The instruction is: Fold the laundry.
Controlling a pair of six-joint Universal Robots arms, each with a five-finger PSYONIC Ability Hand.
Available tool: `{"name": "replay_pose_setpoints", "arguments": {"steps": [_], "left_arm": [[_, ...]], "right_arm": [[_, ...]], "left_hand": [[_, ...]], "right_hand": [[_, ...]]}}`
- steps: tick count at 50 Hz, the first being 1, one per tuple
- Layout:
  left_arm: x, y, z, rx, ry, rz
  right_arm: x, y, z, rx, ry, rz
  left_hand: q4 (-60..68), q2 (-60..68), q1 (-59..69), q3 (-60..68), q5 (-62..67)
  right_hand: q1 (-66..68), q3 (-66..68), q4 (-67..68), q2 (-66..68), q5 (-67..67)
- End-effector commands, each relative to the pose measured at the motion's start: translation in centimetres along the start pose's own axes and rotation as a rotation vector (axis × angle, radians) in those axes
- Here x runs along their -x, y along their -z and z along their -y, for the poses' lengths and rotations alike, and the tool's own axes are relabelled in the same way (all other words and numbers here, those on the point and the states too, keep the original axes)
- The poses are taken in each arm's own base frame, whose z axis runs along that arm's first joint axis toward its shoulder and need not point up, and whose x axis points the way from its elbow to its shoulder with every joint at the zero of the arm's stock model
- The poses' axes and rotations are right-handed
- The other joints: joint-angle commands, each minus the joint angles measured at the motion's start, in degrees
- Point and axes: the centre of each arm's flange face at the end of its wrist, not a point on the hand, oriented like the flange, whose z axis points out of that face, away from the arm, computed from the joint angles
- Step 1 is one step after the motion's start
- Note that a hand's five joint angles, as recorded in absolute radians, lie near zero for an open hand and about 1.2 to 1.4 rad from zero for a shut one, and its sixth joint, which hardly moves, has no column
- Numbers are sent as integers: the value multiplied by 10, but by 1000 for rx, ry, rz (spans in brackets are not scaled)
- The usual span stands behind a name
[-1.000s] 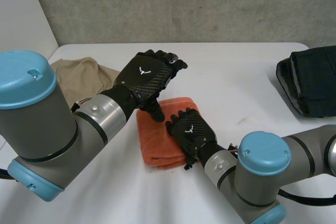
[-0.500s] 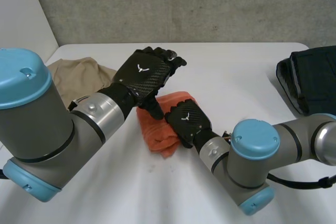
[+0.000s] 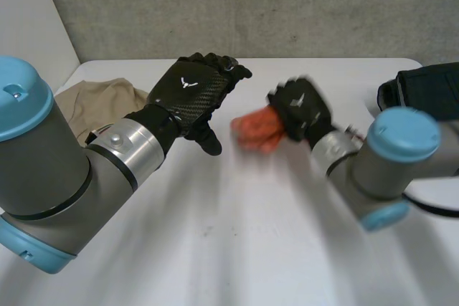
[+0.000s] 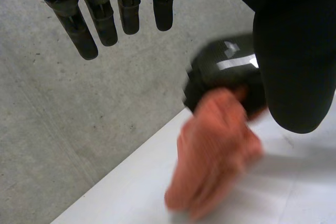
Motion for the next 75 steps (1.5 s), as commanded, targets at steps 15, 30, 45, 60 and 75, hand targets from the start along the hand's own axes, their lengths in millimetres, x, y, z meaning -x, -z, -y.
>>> {"name": "replay_pose_setpoints", "arguments": {"steps": [15,30,45,60,75], "left_arm": [[1,0,-2,5,7,4],[-2,0,-10,29,14,-4],[-3,1,-12,35,15,-7],[-5,5,-14,45,18,-9],[-4,5,-15,48,19,-8]], "right_arm": [[-296,0,-9,-222,88,-459],[-275,66,-178,-49,65,-287],[-289,71,-186,-20,59,-343],[-289,29,-209,2,-8,-346],[-293,12,-220,21,-27,-385]], "left_hand": [[-3,-6,-14,-8,-1],[-1,-4,-12,-6,0],[-1,-4,-12,-6,0],[-3,-6,-14,-8,-1],[-3,-6,-14,-8,-1]], "right_hand": [[295,142,120,132,197],[295,142,120,132,197],[295,142,120,132,197],[295,142,120,132,197],[295,142,120,132,197]]}}
